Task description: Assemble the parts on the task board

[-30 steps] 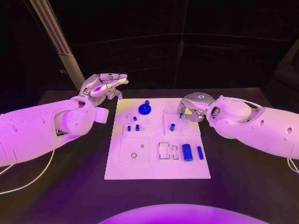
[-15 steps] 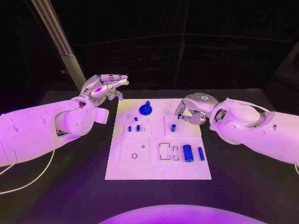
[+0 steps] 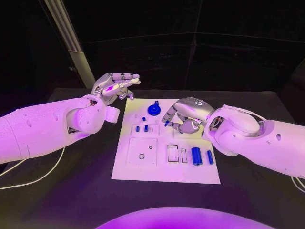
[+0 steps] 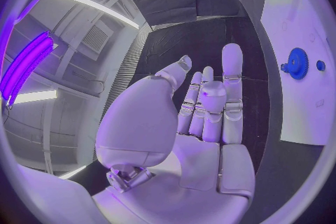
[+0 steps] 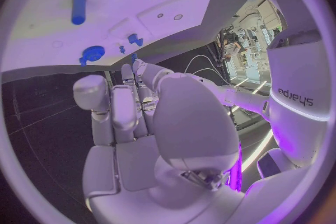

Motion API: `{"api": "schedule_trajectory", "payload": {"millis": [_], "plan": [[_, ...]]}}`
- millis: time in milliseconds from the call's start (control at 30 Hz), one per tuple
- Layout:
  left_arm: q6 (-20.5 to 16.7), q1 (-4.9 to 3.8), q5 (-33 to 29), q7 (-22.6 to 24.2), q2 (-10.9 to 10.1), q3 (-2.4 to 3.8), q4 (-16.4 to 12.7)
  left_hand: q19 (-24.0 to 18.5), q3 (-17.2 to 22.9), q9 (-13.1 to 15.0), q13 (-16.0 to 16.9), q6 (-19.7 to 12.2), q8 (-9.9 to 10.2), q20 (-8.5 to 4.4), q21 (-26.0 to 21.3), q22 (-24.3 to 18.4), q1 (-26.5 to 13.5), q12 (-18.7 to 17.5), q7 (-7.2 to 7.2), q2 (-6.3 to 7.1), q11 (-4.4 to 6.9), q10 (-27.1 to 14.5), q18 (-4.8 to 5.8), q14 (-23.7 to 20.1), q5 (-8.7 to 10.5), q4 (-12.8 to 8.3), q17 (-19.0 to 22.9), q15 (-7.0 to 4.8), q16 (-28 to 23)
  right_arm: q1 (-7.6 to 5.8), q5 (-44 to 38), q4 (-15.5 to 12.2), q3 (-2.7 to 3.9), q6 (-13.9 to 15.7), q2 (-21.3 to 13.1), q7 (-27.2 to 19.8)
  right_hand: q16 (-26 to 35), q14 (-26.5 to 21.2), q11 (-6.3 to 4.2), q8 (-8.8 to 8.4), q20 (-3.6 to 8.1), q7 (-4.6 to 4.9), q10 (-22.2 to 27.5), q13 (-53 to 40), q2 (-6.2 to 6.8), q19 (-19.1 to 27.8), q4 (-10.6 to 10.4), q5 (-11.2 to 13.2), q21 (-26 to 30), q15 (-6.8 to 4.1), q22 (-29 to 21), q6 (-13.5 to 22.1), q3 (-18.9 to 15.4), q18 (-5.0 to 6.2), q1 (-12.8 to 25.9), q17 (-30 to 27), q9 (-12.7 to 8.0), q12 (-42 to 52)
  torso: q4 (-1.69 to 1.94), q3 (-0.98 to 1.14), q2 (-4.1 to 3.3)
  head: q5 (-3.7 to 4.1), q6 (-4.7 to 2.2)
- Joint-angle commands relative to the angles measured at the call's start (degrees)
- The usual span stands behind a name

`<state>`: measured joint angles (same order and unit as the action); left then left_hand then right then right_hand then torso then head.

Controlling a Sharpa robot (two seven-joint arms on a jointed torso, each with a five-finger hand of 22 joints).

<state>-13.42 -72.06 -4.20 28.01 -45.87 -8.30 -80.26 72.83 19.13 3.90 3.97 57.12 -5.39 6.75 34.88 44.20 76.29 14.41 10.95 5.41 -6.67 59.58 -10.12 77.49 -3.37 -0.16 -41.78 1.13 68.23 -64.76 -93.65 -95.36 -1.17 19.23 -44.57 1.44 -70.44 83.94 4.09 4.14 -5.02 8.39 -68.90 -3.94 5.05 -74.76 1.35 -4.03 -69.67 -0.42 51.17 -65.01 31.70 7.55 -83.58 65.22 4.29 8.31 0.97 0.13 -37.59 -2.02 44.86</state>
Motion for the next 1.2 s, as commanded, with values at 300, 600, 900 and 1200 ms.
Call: {"api": "schedule_trajectory", "payload": {"millis": [300, 600, 900, 1200], "plan": [[0.5, -0.12, -0.2, -0.1, 1.1, 0.04, -0.3, 0.1, -0.1, -0.1, -0.1, -0.4, -0.4, 0.1, -0.1, 0.0, 0.4, 0.3, 0.03, -0.12, -0.03, -0.4, -0.28, 0.2, -0.28, -0.3, -1.1, 0.21, 0.9, 4.18, -1.6, 3.0, -0.12, -2.5, 4.8, -1.5, -0.2, 1.8, 0.17, -0.16, 0.04, 0.08, -0.2, 0.0, -0.03, -0.1, 0.1, -0.4, -0.3, -0.34, 0.1, -0.2, 0.6, -0.44, 0.7, 0.0, 0.0, -0.1, -0.06, 0.01, 0.04, -1.53, 0.97], [0.6, -0.13, -0.2, -0.3, 1.6, 0.04, -0.4, 0.1, -0.1, -0.1, -0.1, -0.4, -0.4, 0.11, -0.1, 0.0, 0.4, 0.3, 0.06, -0.15, -0.05, -0.4, -0.26, 0.2, -0.27, -0.3, -1.2, 0.23, 1.0, 5.43, -3.8, 6.1, -0.19, -4.5, 8.3, 0.1, -0.3, 1.8, 0.22, -0.21, 0.02, 0.13, -0.1, 0.0, -0.02, -0.1, 0.2, -0.4, -0.3, -0.31, 0.1, -0.1, 0.7, -0.45, 0.9, 0.1, 0.0, -0.2, 0.04, 0.04, 0.06, -2.12, 0.92], [0.7, -0.14, -0.2, -0.4, 1.6, 0.04, -0.4, 0.2, -0.1, -0.1, -0.1, -0.5, -0.4, 0.12, 0.1, 0.1, 0.3, 0.4, 0.08, -0.15, -0.07, -0.5, -0.23, 0.3, -0.26, -0.3, -1.4, 0.25, 1.1, 6.01, -4.9, 7.2, -0.21, -5.1, 9.7, 0.4, -0.3, 1.8, 0.24, -0.24, 0.01, 0.16, -0.1, 0.0, 0.0, -0.1, 0.2, -0.4, -0.4, -0.29, 0.1, -0.1, 0.7, -0.45, 1.0, 0.1, 0.0, -0.2, -0.11, 0.03, 0.07, -2.51, 1.27], [0.7, -0.14, -0.2, -0.5, 1.6, 0.04, -0.4, 0.2, -0.1, -0.1, -0.1, -0.5, -0.5, 0.12, 0.1, 0.2, 0.3, 0.4, 0.09, -0.15, -0.07, -0.5, -0.23, 0.3, -0.26, -0.3, -1.5, 0.25, 1.2, 6.64, -6.1, 7.9, -0.24, -4.9, 10.5, 0.3, -0.3, 1.8, 0.27, -0.27, -0.01, 0.19, 0.0, 0.0, 0.01, 0.0, 0.2, -0.4, -0.4, -0.27, 0.1, 0.0, 0.8, -0.45, 1.1, 0.1, 0.0, -0.3, -0.11, 0.09, 0.06, -2.46, 1.44]]}}
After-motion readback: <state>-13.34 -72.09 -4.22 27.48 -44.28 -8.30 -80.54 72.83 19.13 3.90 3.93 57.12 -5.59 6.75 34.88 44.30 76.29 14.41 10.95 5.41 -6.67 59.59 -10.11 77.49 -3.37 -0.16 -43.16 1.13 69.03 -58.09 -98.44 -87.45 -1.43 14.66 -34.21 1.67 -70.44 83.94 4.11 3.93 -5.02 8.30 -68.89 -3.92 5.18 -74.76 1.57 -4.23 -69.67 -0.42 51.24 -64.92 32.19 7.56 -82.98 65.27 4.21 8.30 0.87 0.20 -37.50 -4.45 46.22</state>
